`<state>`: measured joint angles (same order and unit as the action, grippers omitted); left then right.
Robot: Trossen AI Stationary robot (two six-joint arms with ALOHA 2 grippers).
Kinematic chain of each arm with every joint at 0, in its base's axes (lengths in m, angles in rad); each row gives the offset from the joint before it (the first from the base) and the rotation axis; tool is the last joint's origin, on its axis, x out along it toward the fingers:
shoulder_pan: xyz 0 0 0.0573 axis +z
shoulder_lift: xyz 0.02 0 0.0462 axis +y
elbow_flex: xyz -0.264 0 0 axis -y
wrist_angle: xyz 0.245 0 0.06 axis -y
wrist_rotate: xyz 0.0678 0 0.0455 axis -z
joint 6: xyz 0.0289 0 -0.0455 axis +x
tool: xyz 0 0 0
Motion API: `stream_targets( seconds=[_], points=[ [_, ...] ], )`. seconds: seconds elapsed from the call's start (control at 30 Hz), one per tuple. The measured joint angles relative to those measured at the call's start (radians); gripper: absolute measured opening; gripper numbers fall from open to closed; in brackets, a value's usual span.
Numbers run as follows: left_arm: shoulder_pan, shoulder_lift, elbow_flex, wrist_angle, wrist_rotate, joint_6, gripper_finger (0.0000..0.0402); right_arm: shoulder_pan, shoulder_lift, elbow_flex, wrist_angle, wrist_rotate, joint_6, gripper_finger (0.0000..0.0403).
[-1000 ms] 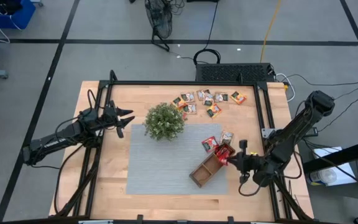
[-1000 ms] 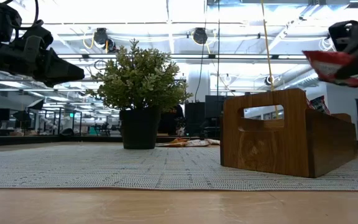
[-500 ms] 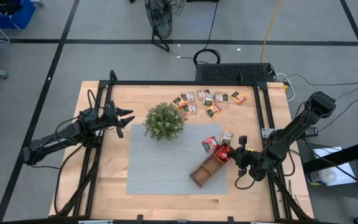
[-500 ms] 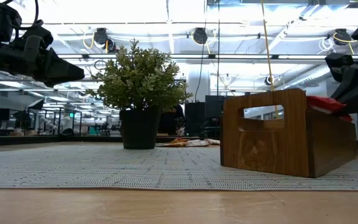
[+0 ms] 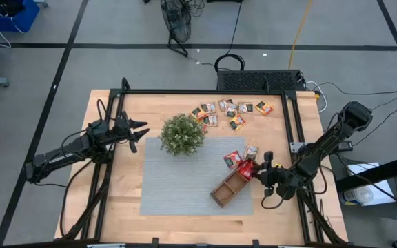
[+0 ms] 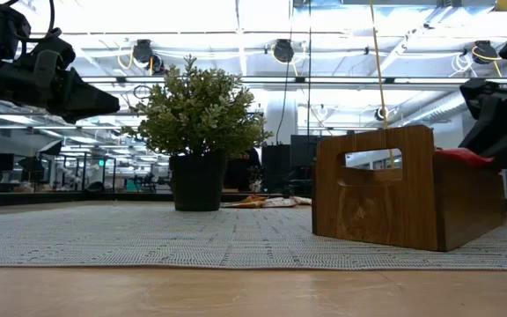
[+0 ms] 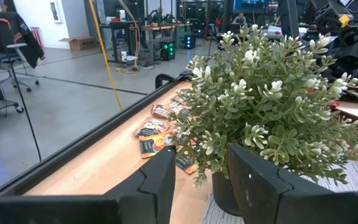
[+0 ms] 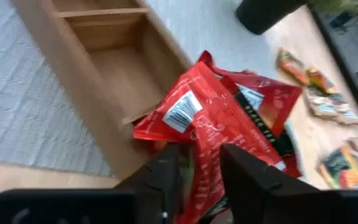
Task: Pick & Place Tea
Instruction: Put the strawberry tea sachet into the brown organizer
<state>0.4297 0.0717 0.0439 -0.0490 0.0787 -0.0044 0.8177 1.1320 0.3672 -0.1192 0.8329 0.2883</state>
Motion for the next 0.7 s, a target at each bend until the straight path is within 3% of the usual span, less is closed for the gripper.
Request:
stream_targets(
  seconds=[0.2,0.43,0.7],
  points=[
    [0.000,0.000,0.000,0.000,0.000,0.000,0.0147,0.000,0.000,0.000,0.044,0.052,-0.065,0.0115],
    [0.000,0.000,0.000,0.000,0.000,0.000,0.0147,-0.001,0.000,0.000,0.018,-0.021,-0.071,0.0113],
    [0.000,0.000,0.000,0.000,0.000,0.000,0.0147,-0.021,0.000,0.000,0.021,0.055,-0.094,0.0127]
  ],
)
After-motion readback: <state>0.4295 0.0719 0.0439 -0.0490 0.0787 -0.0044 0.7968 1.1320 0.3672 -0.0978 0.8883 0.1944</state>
